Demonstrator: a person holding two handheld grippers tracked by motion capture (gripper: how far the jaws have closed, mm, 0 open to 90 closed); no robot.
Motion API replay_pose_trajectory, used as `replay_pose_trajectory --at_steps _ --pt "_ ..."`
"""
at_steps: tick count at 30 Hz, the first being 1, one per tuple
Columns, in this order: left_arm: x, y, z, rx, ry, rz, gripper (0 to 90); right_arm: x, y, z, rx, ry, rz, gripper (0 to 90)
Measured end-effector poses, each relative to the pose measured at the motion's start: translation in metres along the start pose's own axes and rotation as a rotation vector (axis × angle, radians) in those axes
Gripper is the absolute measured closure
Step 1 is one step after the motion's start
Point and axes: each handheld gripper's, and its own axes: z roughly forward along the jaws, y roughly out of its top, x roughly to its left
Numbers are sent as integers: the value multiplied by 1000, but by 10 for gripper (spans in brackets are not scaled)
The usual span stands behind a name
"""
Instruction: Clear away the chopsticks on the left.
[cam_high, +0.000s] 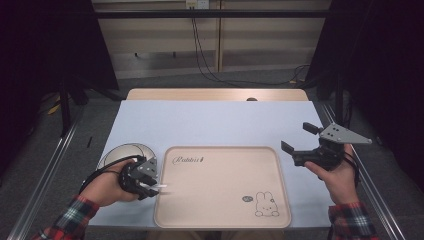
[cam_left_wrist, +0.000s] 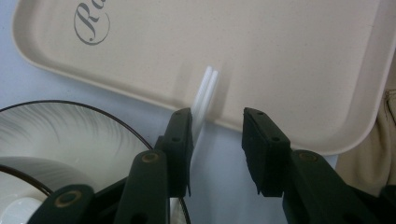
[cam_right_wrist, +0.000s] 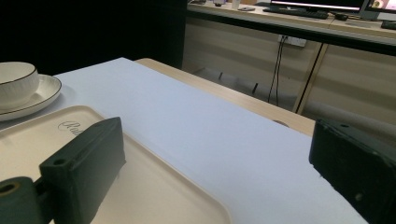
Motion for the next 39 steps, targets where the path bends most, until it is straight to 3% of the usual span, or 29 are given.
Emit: replay_pose_trajectory --at_steps 12,18,23,28,36,39 --pt "0 0 1 -8 2 11 674 0 0 1 1 4 -6 32" --pt "1 0 1 -13 12 38 675 1 -1 1 4 8 -5 34" --pt "0 0 2 -16 19 32 677 1 -1 1 5 8 -6 34" --pt "-1 -1 7 -5 -6 30 675 1 -1 1 4 7 -6 34" --pt "1 -1 5 -1 7 51 678 0 -1 1 1 14 -5 35" --pt "1 -1 6 -1 5 37 686 0 -1 1 5 13 -5 35"
